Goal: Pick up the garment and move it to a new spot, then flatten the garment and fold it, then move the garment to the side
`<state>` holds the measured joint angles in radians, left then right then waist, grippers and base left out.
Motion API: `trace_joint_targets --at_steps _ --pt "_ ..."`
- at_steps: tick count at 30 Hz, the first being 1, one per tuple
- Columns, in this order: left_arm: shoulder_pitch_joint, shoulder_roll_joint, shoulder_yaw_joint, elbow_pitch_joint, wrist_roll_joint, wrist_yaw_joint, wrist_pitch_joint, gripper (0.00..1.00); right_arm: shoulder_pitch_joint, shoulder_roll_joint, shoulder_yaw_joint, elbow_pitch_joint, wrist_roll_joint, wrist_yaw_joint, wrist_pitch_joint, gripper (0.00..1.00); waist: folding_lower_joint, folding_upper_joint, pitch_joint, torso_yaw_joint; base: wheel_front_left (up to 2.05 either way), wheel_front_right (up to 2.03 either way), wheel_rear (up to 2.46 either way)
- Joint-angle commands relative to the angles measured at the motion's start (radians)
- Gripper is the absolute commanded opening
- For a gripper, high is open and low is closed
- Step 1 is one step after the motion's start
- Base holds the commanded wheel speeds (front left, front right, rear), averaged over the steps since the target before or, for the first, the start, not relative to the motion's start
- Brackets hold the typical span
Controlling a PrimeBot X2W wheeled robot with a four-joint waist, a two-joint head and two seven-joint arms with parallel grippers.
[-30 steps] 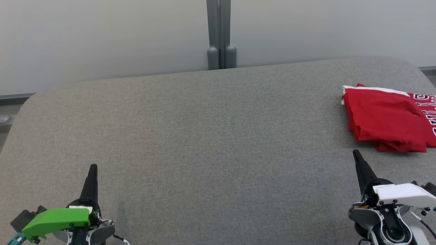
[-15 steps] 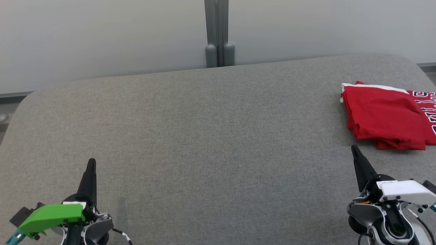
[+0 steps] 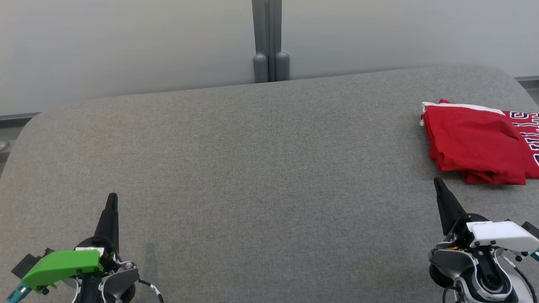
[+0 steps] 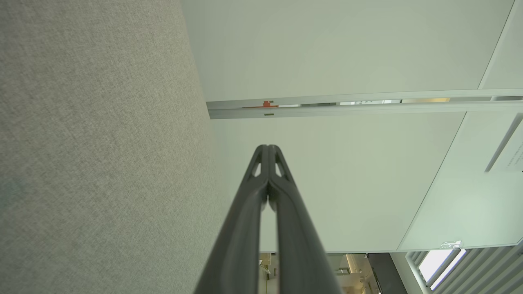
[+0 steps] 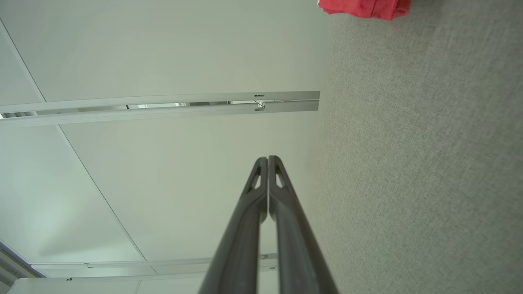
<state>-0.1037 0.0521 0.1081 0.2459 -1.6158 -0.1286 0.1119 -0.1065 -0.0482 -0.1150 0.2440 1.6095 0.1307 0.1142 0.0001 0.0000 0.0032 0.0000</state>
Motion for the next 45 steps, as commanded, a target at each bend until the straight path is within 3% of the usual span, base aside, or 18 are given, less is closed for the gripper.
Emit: trace_joint_targets --at_steps 1,45 --pt "-0.012 0.004 0.004 -0.001 -0.001 -0.004 0.001 0.0 -0.007 -0.004 0.001 0.002 0.006 0.0 0.004 0.0 -0.0001 0.0 0.0 0.0 0.0 0.0 0.0" --pt "-0.012 0.001 0.007 -0.001 0.003 -0.004 0.004 0.0 -0.007 -0.004 0.001 0.002 0.006 0.0 0.004 0.0 -0.0001 0.0 0.0 0.0 0.0 0.0 0.0"
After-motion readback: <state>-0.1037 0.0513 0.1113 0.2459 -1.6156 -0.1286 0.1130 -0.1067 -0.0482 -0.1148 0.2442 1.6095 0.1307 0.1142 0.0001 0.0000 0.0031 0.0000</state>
